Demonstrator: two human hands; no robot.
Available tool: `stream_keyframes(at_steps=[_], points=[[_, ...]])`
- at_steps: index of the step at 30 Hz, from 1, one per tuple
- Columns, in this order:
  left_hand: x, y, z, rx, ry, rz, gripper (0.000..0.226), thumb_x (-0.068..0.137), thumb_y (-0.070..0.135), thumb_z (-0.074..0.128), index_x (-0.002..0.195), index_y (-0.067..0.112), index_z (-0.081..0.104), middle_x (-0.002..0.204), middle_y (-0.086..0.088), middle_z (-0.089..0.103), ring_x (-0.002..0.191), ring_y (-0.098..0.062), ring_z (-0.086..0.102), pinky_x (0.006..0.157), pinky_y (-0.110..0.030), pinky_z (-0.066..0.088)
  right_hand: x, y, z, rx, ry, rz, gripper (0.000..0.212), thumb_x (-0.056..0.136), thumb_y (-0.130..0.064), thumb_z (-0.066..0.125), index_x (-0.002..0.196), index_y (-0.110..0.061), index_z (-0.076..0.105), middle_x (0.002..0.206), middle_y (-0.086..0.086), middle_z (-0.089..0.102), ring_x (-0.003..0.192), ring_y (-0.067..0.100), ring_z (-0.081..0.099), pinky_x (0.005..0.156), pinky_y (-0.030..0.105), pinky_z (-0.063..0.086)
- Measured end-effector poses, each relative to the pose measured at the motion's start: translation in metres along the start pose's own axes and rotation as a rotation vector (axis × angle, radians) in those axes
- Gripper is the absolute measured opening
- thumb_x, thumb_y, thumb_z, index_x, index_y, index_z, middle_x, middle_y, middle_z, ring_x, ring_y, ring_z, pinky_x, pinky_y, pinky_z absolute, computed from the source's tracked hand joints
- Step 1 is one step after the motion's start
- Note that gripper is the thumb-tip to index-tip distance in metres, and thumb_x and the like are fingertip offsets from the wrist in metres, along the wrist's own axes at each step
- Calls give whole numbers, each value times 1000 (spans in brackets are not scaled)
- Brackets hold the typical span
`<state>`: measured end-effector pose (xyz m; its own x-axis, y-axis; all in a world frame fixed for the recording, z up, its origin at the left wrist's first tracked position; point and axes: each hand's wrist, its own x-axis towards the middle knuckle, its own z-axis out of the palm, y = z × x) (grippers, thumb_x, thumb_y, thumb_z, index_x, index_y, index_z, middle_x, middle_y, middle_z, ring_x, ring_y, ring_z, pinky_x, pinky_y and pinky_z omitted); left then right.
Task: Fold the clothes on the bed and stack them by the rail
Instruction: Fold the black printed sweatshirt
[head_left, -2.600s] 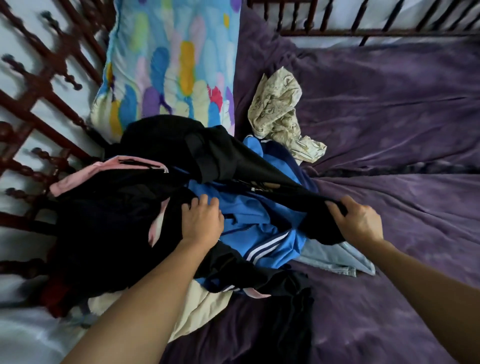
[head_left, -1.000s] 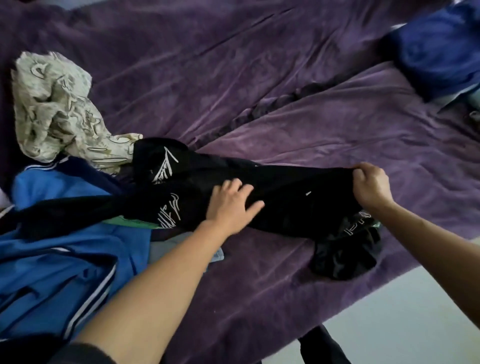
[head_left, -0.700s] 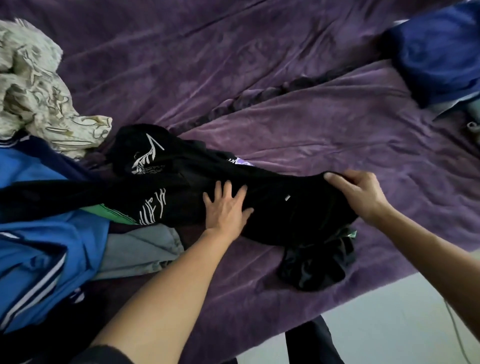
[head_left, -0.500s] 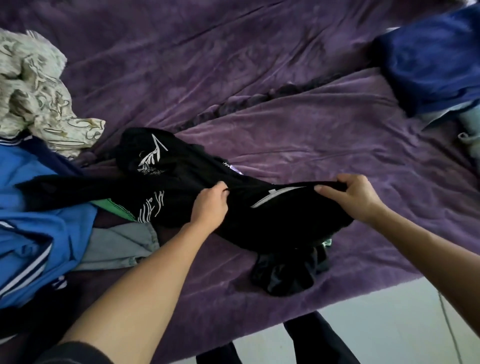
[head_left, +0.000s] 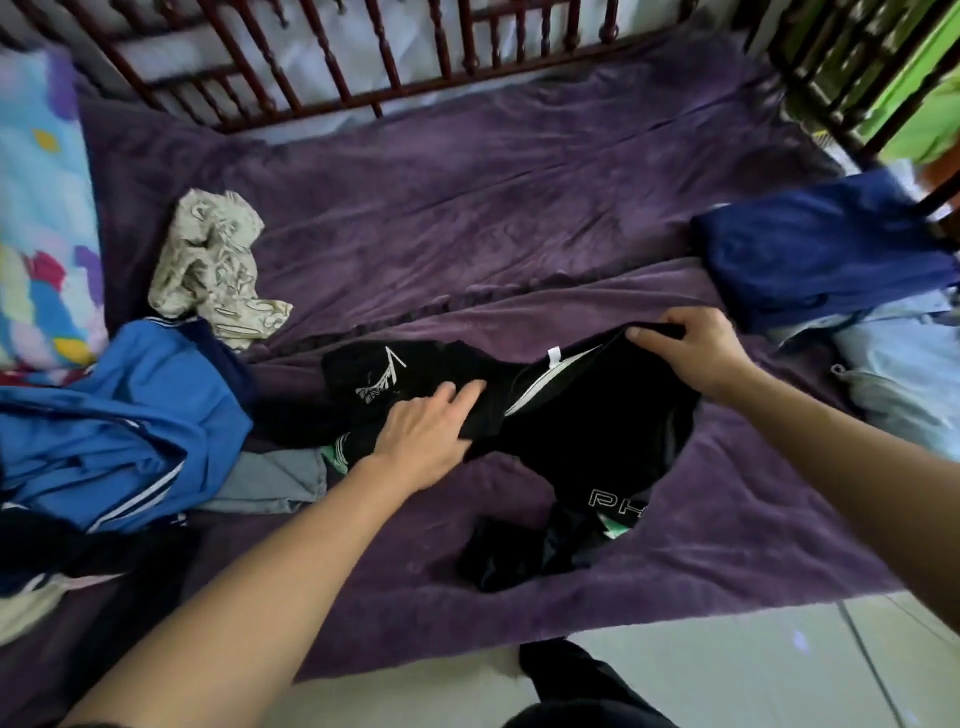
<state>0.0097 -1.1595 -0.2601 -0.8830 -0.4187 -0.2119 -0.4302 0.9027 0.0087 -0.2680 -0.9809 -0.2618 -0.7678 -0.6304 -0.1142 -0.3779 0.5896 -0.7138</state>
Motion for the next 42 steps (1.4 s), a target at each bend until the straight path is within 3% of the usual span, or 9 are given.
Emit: stream_keyframes(at_steps=[4, 8, 13, 21, 27, 30, 33, 36, 42], points=[[-43, 3, -44, -245, 250, -13, 48, 88, 9, 50, 135, 13, 46, 128, -12, 55, 98, -42, 60, 80, -48, 47, -37, -25, -31, 24, 90, -125, 35, 83, -38, 71, 56, -23, 56, 51, -10, 49, 50, 1, 43, 52, 22, 34], [-100, 13, -96, -485, 602, -127, 33, 82, -7, 47, 110, 3, 62, 88, -21, 67, 80, -37, 62, 68, -38, 42, -79, -71, -63, 61, 143, -241, 27, 87, -38, 66, 68, -19, 64, 61, -2, 58, 58, 8, 51, 59, 23, 41], [-163, 17, -164, -599, 872, -282, 20, 94, 2, 45, 108, 1, 58, 89, -18, 62, 76, -23, 52, 69, -31, 38, -138, -136, -113, 128, 270, -417, 31, 90, -41, 60, 82, -12, 69, 73, 3, 65, 70, 14, 58, 66, 30, 43], [-218, 15, -279, -396, 1248, -184, 33, 101, 28, 34, 94, 4, 56, 77, -16, 58, 76, -35, 56, 66, -37, 36, -197, -206, -211, 141, 552, -650, 34, 93, -39, 51, 84, -9, 66, 71, -1, 57, 67, 1, 46, 63, 22, 29], [-218, 11, -294, -149, 1038, -57, 64, 76, 71, 57, 108, 16, 56, 90, -11, 68, 81, -30, 63, 74, -39, 51, -197, -200, -249, -47, 502, -736, 54, 87, -62, 51, 73, -11, 59, 64, 6, 56, 62, 17, 51, 59, 30, 35], [-186, 8, -263, -236, 845, -62, 45, 80, 53, 64, 89, 8, 65, 77, -11, 67, 78, -32, 63, 68, -37, 48, -178, -174, -237, -217, 318, -714, 60, 77, -71, 57, 76, -11, 59, 67, 6, 61, 65, 23, 57, 60, 34, 45], [-143, 2, -222, -339, 713, -169, 24, 87, 31, 65, 76, 10, 67, 69, -13, 64, 73, -34, 60, 63, -35, 39, -140, -139, -209, -325, 196, -666, 40, 85, -51, 63, 84, -11, 62, 74, 3, 60, 77, 31, 62, 66, 34, 45], [-94, -7, -182, -355, 579, -262, 28, 90, 29, 61, 69, 11, 62, 64, -6, 55, 71, -33, 57, 59, -35, 34, -87, -102, -171, -352, 122, -567, 24, 90, -38, 61, 88, -14, 59, 88, 12, 66, 89, 36, 61, 70, 38, 46], [23, -26, -125, -403, 352, -433, 22, 91, 25, 59, 72, 14, 63, 75, -13, 64, 80, -36, 61, 64, -40, 45, 45, -46, -105, -425, 141, -375, 26, 94, -42, 52, 94, -17, 58, 94, 15, 66, 87, 39, 59, 64, 38, 40]])
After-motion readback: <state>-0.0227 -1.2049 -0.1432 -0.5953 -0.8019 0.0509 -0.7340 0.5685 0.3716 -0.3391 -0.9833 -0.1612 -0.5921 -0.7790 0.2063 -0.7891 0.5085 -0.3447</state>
